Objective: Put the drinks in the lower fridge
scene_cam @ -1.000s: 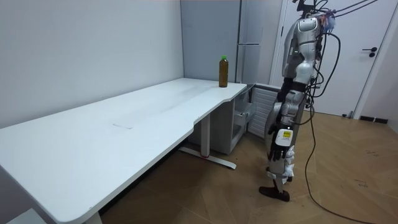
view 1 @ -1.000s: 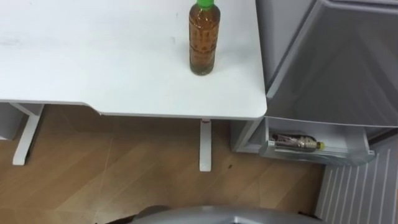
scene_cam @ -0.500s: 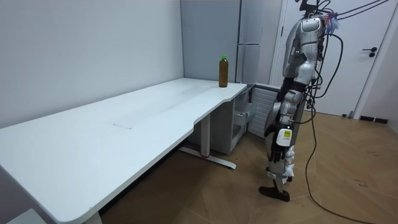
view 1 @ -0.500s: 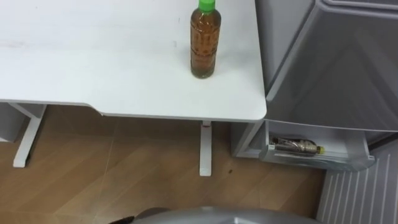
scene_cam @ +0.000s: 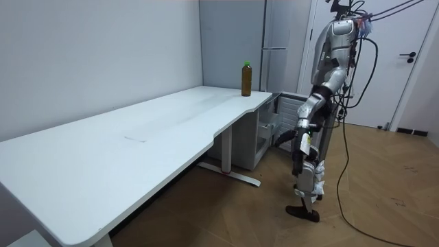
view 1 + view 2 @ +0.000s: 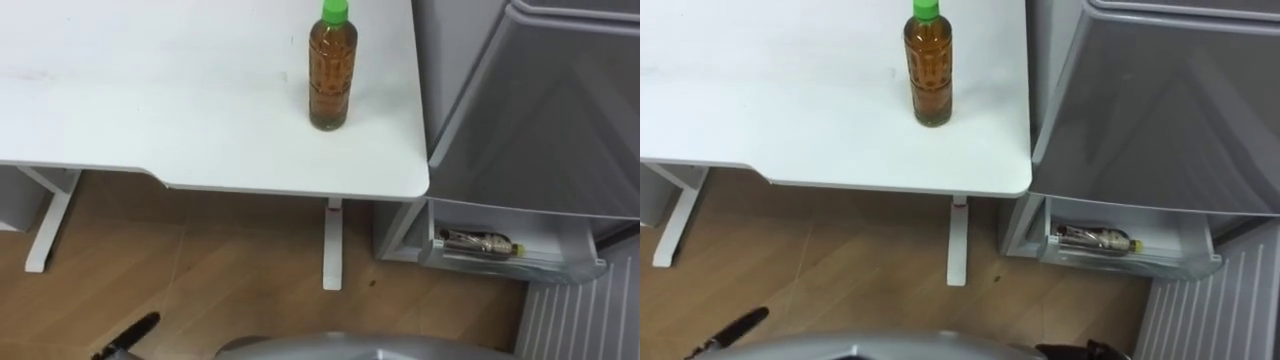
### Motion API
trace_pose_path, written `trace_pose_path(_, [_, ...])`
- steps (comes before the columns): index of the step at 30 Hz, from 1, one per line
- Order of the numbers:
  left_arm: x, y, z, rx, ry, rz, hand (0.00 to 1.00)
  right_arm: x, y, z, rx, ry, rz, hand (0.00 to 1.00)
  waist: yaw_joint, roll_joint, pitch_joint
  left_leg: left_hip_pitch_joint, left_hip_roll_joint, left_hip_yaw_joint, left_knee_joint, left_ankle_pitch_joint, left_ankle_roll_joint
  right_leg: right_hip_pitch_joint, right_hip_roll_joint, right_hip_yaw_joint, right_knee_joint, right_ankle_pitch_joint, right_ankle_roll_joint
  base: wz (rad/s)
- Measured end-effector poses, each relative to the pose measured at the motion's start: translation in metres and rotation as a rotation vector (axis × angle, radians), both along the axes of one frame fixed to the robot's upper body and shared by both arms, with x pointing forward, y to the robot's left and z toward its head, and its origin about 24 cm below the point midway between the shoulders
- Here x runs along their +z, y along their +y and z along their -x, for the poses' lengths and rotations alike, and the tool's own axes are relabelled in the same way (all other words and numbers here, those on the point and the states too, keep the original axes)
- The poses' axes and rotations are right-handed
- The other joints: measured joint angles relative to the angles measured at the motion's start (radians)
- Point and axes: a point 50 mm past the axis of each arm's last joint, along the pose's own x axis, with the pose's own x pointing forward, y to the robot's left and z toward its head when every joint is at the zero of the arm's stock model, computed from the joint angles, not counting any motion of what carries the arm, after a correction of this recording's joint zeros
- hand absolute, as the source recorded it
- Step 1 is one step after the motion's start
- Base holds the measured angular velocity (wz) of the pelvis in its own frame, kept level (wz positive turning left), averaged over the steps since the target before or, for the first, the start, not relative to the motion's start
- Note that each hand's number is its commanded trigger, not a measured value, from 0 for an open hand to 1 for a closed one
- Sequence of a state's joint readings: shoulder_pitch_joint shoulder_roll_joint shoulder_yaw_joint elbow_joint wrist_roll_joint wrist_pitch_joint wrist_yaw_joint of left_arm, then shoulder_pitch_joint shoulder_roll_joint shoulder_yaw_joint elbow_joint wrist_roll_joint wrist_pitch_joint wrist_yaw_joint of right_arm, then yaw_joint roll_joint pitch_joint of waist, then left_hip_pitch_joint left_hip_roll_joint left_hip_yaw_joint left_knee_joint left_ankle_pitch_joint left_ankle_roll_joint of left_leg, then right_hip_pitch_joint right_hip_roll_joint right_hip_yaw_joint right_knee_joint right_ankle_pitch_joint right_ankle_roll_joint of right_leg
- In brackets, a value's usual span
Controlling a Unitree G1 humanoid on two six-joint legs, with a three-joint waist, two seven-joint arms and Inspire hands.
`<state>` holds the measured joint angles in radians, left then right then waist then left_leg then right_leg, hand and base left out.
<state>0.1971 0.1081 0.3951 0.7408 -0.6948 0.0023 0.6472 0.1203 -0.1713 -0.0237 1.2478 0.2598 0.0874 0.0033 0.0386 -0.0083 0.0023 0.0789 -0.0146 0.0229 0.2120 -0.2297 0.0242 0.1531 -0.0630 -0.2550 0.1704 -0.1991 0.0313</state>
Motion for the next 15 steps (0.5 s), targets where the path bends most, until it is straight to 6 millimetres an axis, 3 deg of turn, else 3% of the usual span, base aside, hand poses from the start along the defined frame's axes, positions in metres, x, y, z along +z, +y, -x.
trace_pose_path(7, [0.048, 0.019, -0.033, 0.092, -0.087, -0.302, 0.0, 0.001, 0.0, -0.002, 0.047, -0.028, 0.013, 0.0, 0.008, 0.007, -0.0117, 0.007, 0.0, 0.002, -0.005, 0.001, 0.0, -0.008, 0.001, 0.008, -0.002, 0.0, 0.0, -0.03])
trace_pose_path(15, [0.102, 0.03, -0.06, 0.118, -0.238, -0.563, 0.0, 0.003, 0.002, -0.011, 0.084, -0.085, 0.021, 0.0, 0.024, 0.017, -0.0111, 0.02, -0.002, -0.012, -0.008, 0.001, 0.0, 0.005, 0.0, 0.003, -0.003, 0.0, 0.0, 0.03])
